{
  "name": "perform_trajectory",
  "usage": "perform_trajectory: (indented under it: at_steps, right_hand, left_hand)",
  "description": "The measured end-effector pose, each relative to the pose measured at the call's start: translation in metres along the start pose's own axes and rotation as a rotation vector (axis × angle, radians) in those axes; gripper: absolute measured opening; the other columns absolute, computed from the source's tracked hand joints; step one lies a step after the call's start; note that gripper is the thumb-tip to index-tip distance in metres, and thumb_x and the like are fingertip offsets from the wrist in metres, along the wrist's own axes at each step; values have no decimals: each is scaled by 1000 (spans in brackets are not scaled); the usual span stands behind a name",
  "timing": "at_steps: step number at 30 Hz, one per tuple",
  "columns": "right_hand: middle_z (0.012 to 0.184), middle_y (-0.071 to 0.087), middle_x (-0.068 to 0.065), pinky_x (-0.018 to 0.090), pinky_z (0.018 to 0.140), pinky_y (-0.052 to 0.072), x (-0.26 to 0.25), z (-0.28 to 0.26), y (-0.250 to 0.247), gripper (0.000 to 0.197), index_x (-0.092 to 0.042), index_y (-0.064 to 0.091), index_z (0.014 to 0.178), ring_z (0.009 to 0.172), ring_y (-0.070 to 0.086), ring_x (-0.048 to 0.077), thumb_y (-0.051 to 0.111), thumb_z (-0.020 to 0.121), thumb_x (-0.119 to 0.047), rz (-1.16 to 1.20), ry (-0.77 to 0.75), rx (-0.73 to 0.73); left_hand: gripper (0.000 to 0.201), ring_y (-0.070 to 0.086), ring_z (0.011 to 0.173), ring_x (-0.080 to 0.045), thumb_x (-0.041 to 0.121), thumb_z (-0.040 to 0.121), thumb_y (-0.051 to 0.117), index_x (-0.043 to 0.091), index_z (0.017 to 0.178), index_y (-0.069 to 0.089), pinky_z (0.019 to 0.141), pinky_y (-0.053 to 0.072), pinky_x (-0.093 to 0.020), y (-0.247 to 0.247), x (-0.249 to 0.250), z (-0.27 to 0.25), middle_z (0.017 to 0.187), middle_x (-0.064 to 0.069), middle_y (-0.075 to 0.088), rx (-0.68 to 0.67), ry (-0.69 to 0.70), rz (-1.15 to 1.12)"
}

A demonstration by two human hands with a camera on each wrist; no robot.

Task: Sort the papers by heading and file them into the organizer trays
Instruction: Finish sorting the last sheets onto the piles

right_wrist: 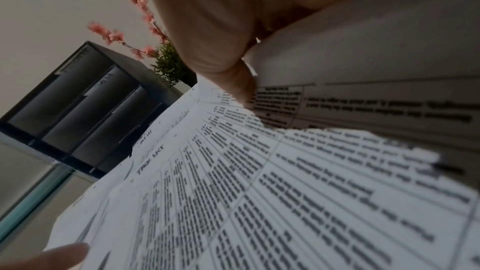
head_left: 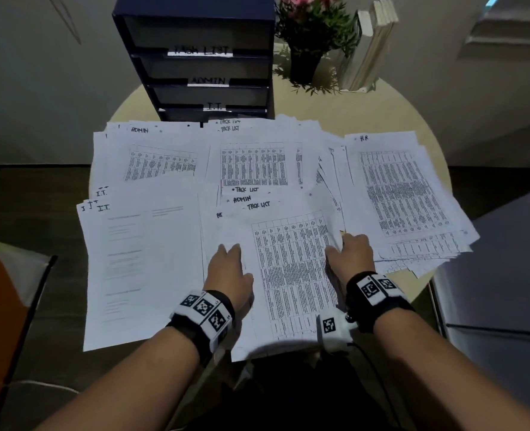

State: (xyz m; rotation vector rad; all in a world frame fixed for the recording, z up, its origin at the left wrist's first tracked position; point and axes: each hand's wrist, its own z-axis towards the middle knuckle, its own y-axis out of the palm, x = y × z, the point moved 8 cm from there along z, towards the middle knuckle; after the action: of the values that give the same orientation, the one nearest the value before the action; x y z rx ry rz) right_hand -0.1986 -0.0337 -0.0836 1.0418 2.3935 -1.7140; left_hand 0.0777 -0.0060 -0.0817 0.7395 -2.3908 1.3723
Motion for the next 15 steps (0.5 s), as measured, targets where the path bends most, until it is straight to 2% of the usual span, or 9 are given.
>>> perform_trajectory:
  at_steps: [2, 4, 5, 6, 7, 9, 12, 14, 15]
  right_hand:
    - [117, 50, 20, 32, 79, 50, 1, 0, -3, 35, 1, 62, 111, 97, 59, 36, 58, 91, -28, 64, -42, 5]
    - [120, 49, 14, 18, 62, 46, 0, 0, -1, 26, -1, 61, 108, 77, 59, 25, 59, 93, -22, 165, -52, -39]
    - [122, 47, 11, 14, 56, 45, -3, -2, -1, 22, -3, 58, 107, 73, 58, 21, 58, 94, -20, 204, -58, -62]
    - [124, 48, 12, 14, 58, 45, -4, -1, 0, 25, -2, 57, 111, 78, 59, 23, 58, 94, -21, 226, -57, -79]
    - [124, 51, 16, 18, 67, 45, -4, 1, 0, 28, -2, 56, 113, 87, 60, 28, 57, 94, -23, 224, -57, -86]
    - [112, 57, 19, 26, 74, 40, -3, 2, -5, 22, -4, 56, 104, 91, 55, 27, 57, 94, -23, 203, -63, -69]
    - [83, 54, 6, 25, 62, 34, 6, 4, -20, 16, -8, 49, 86, 78, 49, 23, 56, 95, -20, 211, -59, 4]
    - [71, 48, -1, 24, 52, 29, 12, 3, -29, 17, -8, 48, 82, 72, 49, 24, 56, 94, -16, 175, -53, 48]
    - [69, 46, -2, 24, 52, 29, 15, 2, -31, 16, -7, 49, 82, 71, 50, 24, 56, 94, -15, 152, -55, 53]
  left_hand:
    - [74, 16, 147, -32, 23, 93, 59, 13, 154, 18, 117, 24, -41, 10, 9, -1, 159, -20, 15, -8, 14, 48]
    - [79, 14, 147, -32, 20, 92, 60, 14, 155, 13, 118, 21, -40, 15, 18, -3, 160, -20, 12, -6, 31, 51]
    - [81, 13, 148, -31, 19, 92, 61, 15, 156, 11, 118, 20, -39, 18, 22, -3, 161, -19, 11, -7, 46, 39]
    - [82, 12, 149, -31, 18, 91, 61, 16, 156, 10, 119, 19, -39, 21, 26, -3, 161, -18, 12, -17, 64, 29]
    - [83, 13, 149, -31, 18, 91, 61, 17, 156, 11, 119, 18, -39, 24, 29, -4, 161, -17, 13, -28, 78, 25]
    - [81, 13, 149, -30, 19, 92, 61, 20, 156, 13, 119, 17, -40, 28, 32, -3, 162, -16, 14, -40, 92, 23]
    - [73, 15, 149, -27, 17, 93, 58, 18, 155, 19, 119, 16, -38, 17, 29, 1, 162, -10, 18, 36, 78, -10]
    - [65, 30, 141, -32, 11, 90, 60, 13, 149, 33, 113, 27, -41, 1, 19, 6, 153, -11, 33, 125, 36, 13]
    - [57, 38, 134, -34, 7, 86, 60, 11, 140, 42, 107, 34, -42, -6, 16, 9, 144, -13, 42, 152, 33, 37]
